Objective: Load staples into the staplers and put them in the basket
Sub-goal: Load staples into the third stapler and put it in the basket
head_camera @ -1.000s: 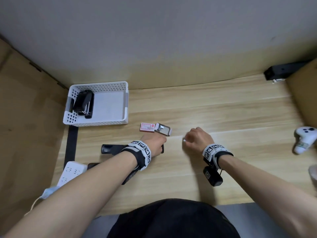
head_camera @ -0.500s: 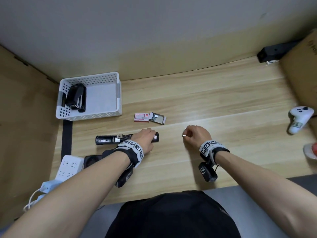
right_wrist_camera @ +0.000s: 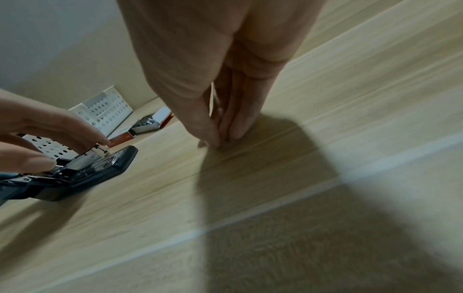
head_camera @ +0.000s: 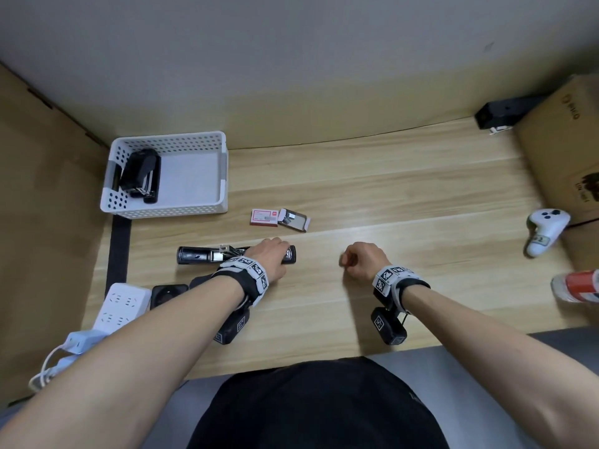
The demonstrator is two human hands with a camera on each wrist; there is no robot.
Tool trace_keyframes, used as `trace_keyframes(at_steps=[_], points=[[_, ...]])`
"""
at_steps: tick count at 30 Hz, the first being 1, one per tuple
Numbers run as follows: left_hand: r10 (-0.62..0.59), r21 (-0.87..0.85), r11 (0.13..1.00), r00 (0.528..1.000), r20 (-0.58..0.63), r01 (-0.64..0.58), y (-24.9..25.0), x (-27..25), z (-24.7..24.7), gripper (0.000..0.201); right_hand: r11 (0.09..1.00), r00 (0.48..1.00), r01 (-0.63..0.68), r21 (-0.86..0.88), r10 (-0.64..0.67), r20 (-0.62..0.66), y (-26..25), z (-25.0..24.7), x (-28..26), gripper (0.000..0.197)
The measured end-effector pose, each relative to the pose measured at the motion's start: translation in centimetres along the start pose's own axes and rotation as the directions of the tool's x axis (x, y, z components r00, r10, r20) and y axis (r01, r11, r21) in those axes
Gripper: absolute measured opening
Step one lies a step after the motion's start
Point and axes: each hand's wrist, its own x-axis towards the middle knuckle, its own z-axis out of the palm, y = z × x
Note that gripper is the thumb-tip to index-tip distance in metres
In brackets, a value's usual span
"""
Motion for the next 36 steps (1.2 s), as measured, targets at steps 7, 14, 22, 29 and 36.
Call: trace_keyframes(at_steps=[7, 14, 22, 29, 36], points=[[-0.016, 0.024, 1.000, 1.000, -0.021, 0.016, -0.1, -0.4, 0.0, 0.041, 0.996, 0.996, -0.033, 0.079, 0.040, -0.083, 0.9, 0.7, -0.7, 0.008], [-0.020, -0.003, 1.000, 0.998, -0.061, 0.020, -0.2, -1.3, 0.2, 0.040, 0.989, 0.990, 0.003, 0.148, 0.018, -0.140, 1.0, 1.3, 0.1, 0.029], [0.011, -0.040, 0.999, 0.994, -0.111, -0.016, -0.6, -2.4, 0.7, 0.035, 0.998, 0.988, -0.014, 0.065, 0.023, -0.152, 0.4, 2.0, 1.8, 0.009], [0.045, 0.037, 0.998, 0.990, -0.130, -0.041, -1.4, -3.5, 2.0, 0.037, 0.995, 0.981, 0.097, -0.001, -0.096, -0.169, -0.3, 2.0, 2.4, 0.017], [0.020, 0.054, 0.998, 0.996, -0.083, -0.015, -1.8, -3.9, 2.4, 0.058, 0.991, 0.985, 0.131, 0.027, -0.127, -0.113, -1.4, 2.3, 2.9, 0.014]])
